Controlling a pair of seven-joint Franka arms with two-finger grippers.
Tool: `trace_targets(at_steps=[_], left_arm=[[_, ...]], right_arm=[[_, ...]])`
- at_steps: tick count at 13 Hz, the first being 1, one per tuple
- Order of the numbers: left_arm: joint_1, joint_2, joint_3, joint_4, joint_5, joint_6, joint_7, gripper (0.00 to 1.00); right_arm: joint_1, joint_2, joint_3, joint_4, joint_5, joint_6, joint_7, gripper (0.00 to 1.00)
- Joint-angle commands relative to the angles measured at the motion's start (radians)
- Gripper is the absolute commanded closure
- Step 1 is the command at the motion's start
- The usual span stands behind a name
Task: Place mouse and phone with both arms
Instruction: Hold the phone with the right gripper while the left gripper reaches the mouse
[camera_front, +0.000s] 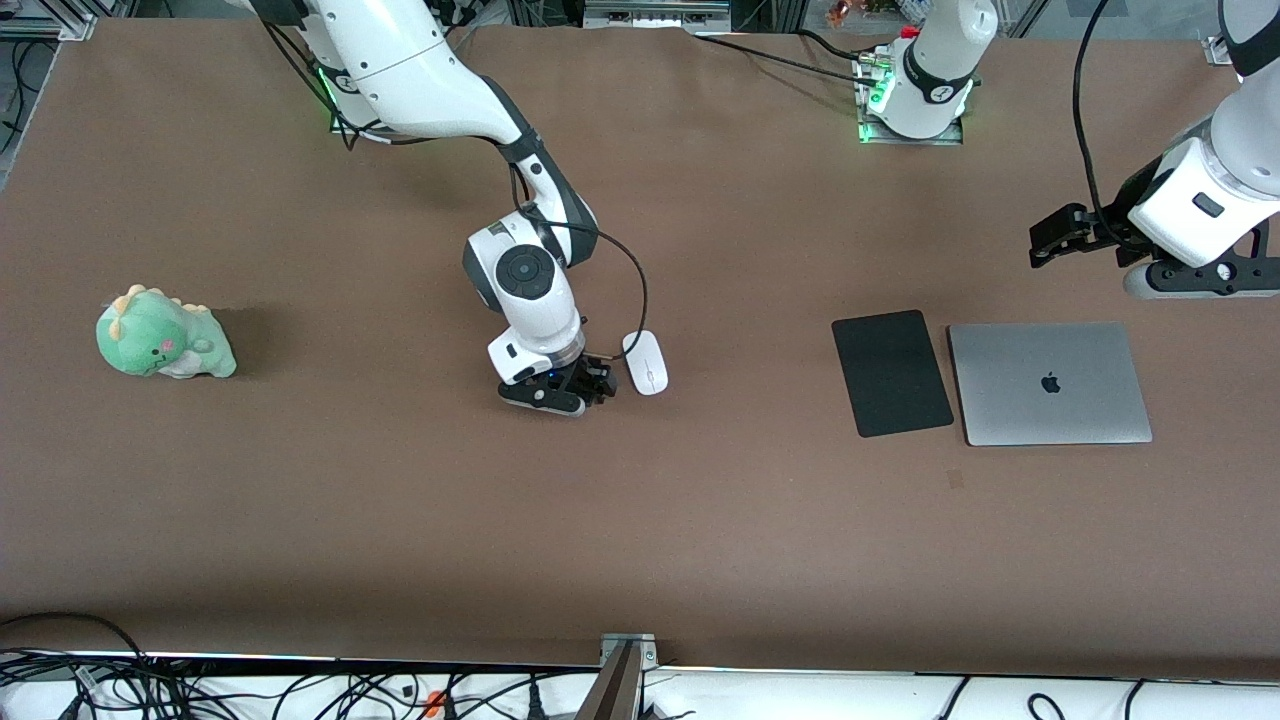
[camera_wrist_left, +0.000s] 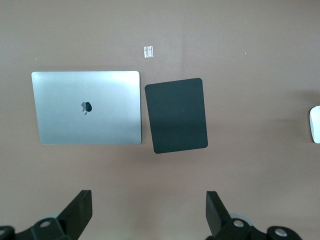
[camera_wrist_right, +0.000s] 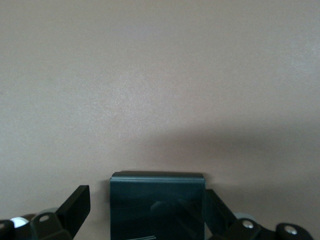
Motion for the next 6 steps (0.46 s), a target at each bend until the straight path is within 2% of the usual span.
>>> trace_targets(at_steps=[1, 6], left_arm=[[0.007, 0.016, 0.000, 0.021, -0.042, -0.018, 0.009, 0.00], [0.003, 0.061, -0.005, 0.020, -0.080, -0.009, 0.006, 0.00]], right_arm=[[0.022, 0.010, -0.009, -0.013, 0.011, 0.009, 0.007, 0.00], [0.020, -0.030, -0.010, -0.043, 0.009, -0.034, -0.013, 0.00]])
